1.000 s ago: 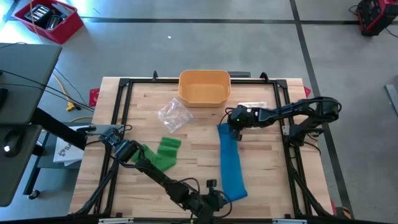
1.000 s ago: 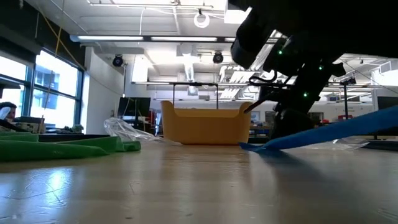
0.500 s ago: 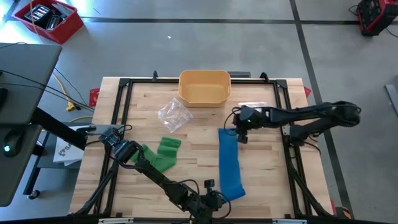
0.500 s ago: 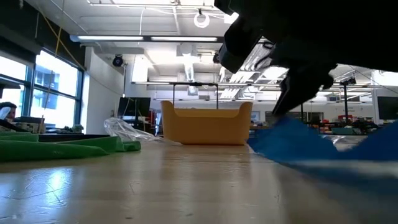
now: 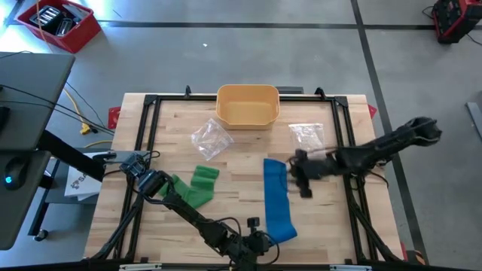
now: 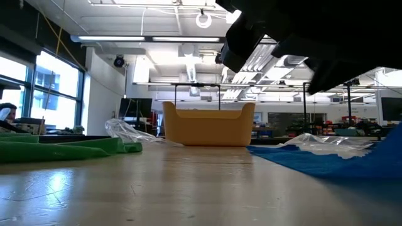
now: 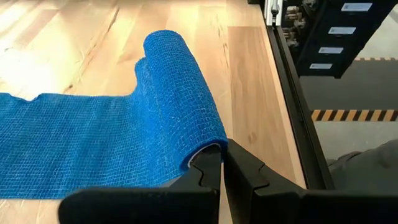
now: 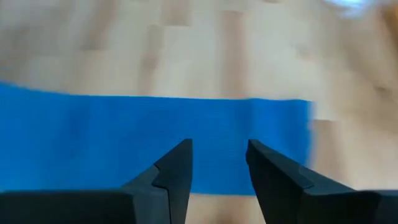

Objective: Roll bandage
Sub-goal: Roll the blue bandage

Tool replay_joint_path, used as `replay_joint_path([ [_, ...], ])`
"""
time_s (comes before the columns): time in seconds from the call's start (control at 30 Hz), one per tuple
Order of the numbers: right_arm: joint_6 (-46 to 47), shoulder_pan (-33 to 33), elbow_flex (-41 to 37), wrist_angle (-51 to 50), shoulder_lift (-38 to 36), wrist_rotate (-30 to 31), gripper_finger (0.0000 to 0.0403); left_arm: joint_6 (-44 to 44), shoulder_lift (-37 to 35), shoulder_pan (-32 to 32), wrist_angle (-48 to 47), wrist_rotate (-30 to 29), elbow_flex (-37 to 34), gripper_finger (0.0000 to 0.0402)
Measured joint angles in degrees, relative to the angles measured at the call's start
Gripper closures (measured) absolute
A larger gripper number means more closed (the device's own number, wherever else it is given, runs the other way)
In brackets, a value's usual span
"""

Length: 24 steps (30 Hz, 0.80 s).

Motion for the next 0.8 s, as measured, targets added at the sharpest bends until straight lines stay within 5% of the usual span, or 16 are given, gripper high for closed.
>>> replay_joint_path([
  [0.37,15.7,40.6,0.0,12.1,5.8,23.0,0.0259,-1.6,-0.1,-1.8,-0.4,0.3,0.0,0.0401],
  [0.6,20.4,48.4,0.0,27.7,18.8,29.7,0.0259,-5.9,-0.1,-1.5,5.5,7.6,0.0,0.0401],
  [0.8,22.7,52.5,0.0,35.3,22.7,33.8,0.0259,-4.4,-0.1,0.4,9.8,10.9,0.1,0.0401],
])
